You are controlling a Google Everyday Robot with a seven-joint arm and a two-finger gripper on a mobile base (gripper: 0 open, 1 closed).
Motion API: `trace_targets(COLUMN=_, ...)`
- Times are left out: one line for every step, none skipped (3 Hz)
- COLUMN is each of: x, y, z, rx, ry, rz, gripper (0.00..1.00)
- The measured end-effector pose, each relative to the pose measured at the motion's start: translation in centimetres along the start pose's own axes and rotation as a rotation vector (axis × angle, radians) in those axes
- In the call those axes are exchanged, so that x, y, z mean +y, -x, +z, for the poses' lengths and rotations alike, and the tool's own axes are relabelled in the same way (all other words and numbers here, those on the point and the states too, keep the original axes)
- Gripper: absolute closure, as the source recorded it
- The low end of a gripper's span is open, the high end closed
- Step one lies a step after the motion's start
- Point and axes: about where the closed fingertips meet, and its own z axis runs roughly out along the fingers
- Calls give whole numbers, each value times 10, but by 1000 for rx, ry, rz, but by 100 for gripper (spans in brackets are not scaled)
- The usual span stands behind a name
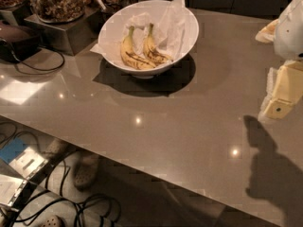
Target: Pick banana from white bowl
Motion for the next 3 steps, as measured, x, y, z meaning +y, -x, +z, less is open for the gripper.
trace_targets(x=0, y=0, z=0, rx=0, ry=0, rz=0, gripper=0)
trace_targets(x=-8, y=9, z=-4, rx=-48, ry=36, rz=41, gripper=0)
trace_targets(x=-60, y=56, z=-14, rx=-80, ry=68, rz=103, gripper=0)
